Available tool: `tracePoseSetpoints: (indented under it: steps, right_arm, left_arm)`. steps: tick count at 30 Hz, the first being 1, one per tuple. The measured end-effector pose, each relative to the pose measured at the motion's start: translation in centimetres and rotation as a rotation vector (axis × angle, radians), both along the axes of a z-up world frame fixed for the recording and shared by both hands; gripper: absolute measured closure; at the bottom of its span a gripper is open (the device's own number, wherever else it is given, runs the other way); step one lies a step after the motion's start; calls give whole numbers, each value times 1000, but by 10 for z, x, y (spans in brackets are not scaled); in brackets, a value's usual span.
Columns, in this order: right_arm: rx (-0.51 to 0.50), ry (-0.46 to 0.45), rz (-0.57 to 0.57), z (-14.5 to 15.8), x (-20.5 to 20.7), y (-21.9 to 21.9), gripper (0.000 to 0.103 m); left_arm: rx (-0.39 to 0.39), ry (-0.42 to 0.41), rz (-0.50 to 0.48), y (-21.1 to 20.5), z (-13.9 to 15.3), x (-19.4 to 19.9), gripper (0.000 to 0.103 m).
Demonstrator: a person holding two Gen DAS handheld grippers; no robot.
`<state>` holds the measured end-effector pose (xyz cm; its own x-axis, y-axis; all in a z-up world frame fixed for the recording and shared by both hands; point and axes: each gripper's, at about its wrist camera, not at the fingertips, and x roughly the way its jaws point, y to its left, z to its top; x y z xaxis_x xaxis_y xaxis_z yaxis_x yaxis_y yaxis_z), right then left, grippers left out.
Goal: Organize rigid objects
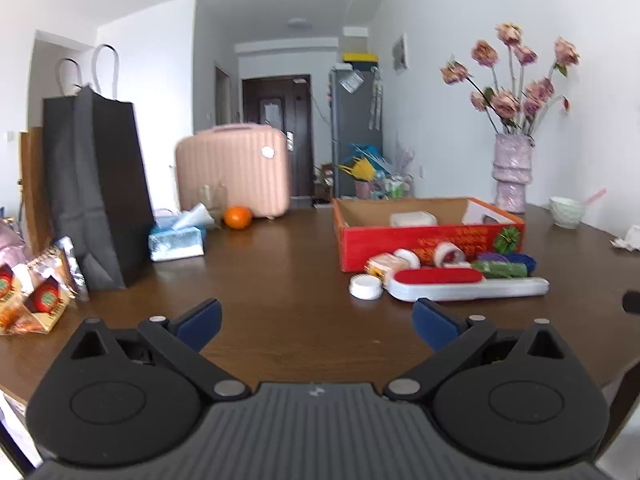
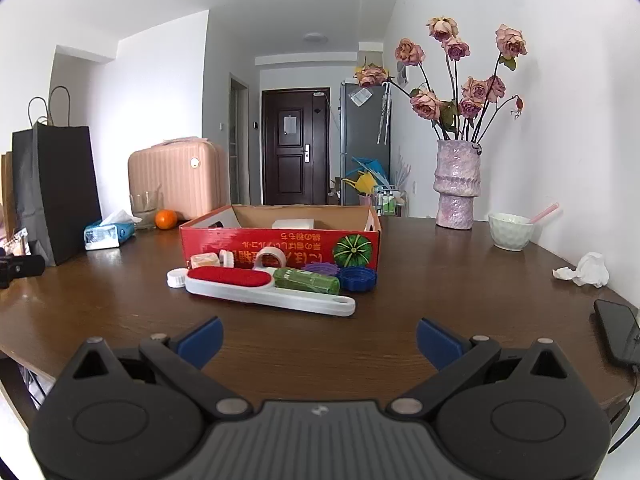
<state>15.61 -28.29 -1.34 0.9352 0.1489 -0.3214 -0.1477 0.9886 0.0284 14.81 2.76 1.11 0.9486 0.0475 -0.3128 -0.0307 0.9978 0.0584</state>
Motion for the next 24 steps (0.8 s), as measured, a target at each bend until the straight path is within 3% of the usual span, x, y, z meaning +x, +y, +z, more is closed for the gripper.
tracePoseSetpoints:
  steps: [5, 8, 13, 21, 24]
  right_arm:
    - [55, 21, 8, -6, 8, -6, 0]
    - [83, 62, 7, -17, 22, -10, 0]
    - [81, 141, -8, -29, 57, -13, 14]
    - [120, 181, -21, -28, 131, -21, 28]
    - [107, 200, -25, -29, 159, -20, 39]
  left_arm:
    - [54, 34, -39, -14, -8, 12, 0]
    - [44, 59, -41, -21, -11, 25, 0]
    - [33, 149, 4, -30, -15, 70, 0]
    - [-138, 249, -21, -30, -11, 154, 1]
    - [-227, 303, -28, -30, -16, 184, 8]
